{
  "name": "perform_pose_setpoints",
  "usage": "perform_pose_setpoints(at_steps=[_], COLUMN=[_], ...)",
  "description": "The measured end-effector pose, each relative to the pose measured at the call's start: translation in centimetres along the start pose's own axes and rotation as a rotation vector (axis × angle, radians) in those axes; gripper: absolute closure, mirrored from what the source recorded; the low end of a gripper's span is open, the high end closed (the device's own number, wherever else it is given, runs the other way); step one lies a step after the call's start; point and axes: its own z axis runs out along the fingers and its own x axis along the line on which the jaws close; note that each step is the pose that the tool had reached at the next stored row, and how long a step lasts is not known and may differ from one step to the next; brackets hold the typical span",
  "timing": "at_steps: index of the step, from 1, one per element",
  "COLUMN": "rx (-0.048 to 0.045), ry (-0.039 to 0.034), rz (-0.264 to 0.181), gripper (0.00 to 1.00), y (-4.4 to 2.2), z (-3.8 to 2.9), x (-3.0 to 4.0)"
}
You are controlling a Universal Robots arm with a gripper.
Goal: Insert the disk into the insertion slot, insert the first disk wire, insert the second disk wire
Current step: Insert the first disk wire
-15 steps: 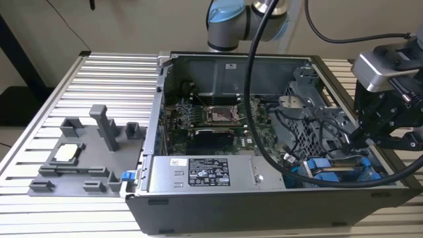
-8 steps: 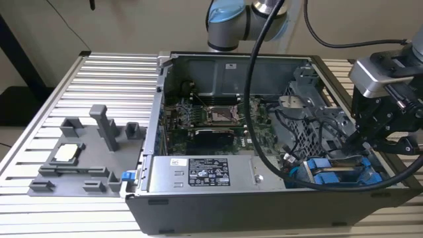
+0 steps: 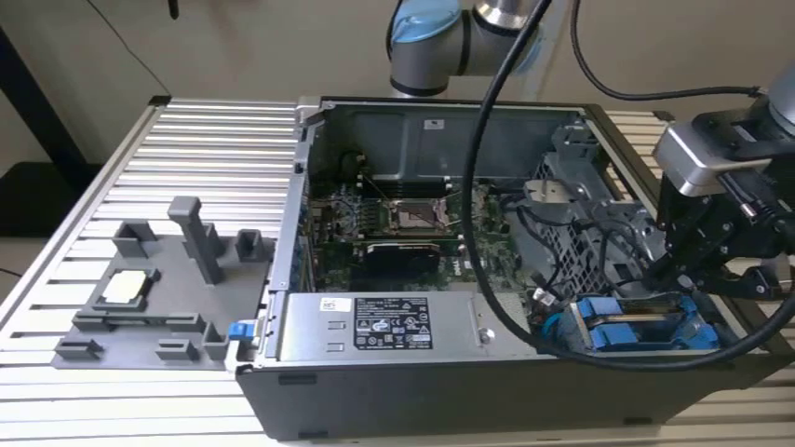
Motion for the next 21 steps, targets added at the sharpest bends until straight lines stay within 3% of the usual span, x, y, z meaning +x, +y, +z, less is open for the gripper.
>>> perform_pose_setpoints(at_steps=[10, 21], rx=[0.0003, -0.0055], ry=[0.0005, -0.0003], rz=[0.003, 0.013], gripper=[0.81, 0.81], y=[-0.36, -0.39], z=[1.52, 1.56], x=[0.47, 0.57])
